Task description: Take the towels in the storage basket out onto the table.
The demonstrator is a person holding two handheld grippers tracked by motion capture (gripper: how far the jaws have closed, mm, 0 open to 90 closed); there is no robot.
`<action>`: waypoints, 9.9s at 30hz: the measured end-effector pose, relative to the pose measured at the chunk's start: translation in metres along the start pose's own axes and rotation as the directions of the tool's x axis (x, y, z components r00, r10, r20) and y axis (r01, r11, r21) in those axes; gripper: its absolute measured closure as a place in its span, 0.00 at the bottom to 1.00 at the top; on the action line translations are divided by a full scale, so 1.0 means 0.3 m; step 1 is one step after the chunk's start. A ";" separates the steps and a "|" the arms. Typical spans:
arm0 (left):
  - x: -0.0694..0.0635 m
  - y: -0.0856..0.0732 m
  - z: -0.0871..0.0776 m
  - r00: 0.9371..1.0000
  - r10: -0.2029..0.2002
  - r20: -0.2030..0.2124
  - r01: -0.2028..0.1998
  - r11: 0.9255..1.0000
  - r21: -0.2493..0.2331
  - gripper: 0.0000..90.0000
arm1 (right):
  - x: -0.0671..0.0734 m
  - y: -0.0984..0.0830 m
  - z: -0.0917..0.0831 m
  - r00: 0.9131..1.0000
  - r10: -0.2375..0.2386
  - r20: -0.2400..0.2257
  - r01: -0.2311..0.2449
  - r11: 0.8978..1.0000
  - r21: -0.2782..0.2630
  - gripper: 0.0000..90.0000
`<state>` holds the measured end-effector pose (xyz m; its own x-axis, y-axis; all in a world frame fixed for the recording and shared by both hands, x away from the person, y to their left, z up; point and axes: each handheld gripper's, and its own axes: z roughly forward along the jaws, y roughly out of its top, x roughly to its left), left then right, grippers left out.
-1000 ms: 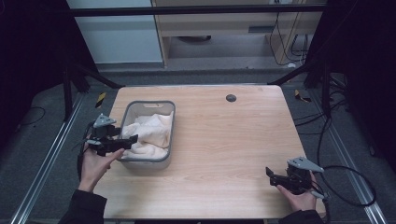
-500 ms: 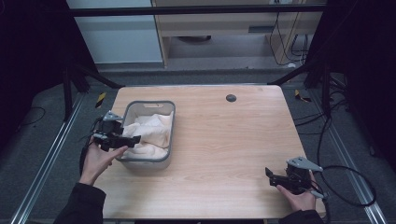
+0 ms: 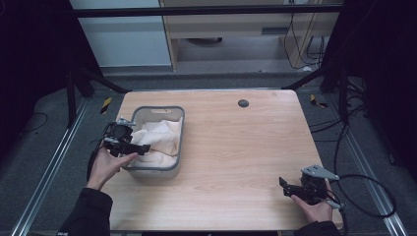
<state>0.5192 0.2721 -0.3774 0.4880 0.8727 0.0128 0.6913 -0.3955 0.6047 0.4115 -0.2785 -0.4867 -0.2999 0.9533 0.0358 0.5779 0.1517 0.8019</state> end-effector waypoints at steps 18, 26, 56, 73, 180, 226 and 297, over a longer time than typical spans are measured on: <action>0.022 -0.017 0.104 1.000 -0.011 0.003 0.011 0.998 0.058 0.29 | 0.003 -0.002 0.008 1.000 -0.008 -0.005 0.008 1.000 0.024 0.08; 0.019 -0.012 0.122 0.999 -0.024 0.026 0.021 0.995 0.101 0.49 | 0.005 -0.003 0.009 1.000 -0.008 -0.009 0.008 1.000 0.030 0.08; -0.012 0.060 0.015 0.999 -0.003 -0.034 0.005 0.997 0.076 0.71 | 0.006 -0.002 0.010 1.000 -0.016 -0.011 0.017 0.999 0.038 0.08; -0.018 0.107 -0.095 0.999 0.009 -0.047 -0.008 1.000 0.012 0.72 | 0.008 -0.003 0.012 1.000 -0.019 -0.013 0.019 0.999 0.042 0.08; -0.478 0.370 -0.340 0.934 0.341 0.107 -0.316 0.928 -0.195 0.73 | 0.007 -0.001 0.007 1.000 -0.023 -0.012 0.024 0.999 0.034 0.08; -0.712 0.394 0.025 0.872 0.434 0.226 -0.403 0.899 -0.169 0.73 | 0.001 -0.003 0.001 1.000 -0.030 -0.002 0.030 0.999 0.037 0.08; -0.689 0.202 0.255 0.880 0.410 0.241 -0.399 0.912 -0.095 0.30 | -0.001 -0.008 0.001 0.999 -0.037 0.004 0.036 0.998 0.047 0.08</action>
<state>0.5010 0.0460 -0.4044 0.8412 0.5365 0.0678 0.3849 -0.6821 0.6218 0.4104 -0.2789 -0.4890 -0.3176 0.9482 0.0038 0.6015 0.1984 0.7738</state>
